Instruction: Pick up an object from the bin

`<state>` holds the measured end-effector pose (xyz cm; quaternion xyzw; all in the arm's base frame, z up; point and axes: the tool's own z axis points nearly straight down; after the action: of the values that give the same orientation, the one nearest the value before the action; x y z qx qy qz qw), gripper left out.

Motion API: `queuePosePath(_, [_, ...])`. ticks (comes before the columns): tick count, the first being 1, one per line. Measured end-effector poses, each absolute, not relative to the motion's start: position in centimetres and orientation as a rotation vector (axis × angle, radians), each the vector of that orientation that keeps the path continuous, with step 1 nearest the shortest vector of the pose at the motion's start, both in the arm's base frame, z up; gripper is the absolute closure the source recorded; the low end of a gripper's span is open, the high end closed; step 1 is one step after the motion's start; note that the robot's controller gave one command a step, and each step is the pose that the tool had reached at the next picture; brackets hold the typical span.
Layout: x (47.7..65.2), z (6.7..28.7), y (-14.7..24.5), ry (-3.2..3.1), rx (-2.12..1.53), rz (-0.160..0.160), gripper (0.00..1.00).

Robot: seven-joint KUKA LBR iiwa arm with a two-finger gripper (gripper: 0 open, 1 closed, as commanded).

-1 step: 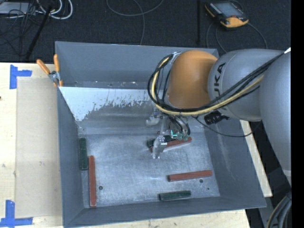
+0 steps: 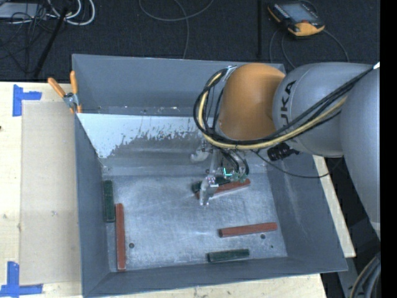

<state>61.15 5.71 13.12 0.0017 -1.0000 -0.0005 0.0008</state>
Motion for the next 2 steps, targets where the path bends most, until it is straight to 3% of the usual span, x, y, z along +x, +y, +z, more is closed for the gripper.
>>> queuePosePath(2, [61.14, 12.34, 5.53, -3.149, 0.008, -0.003, 0.0])
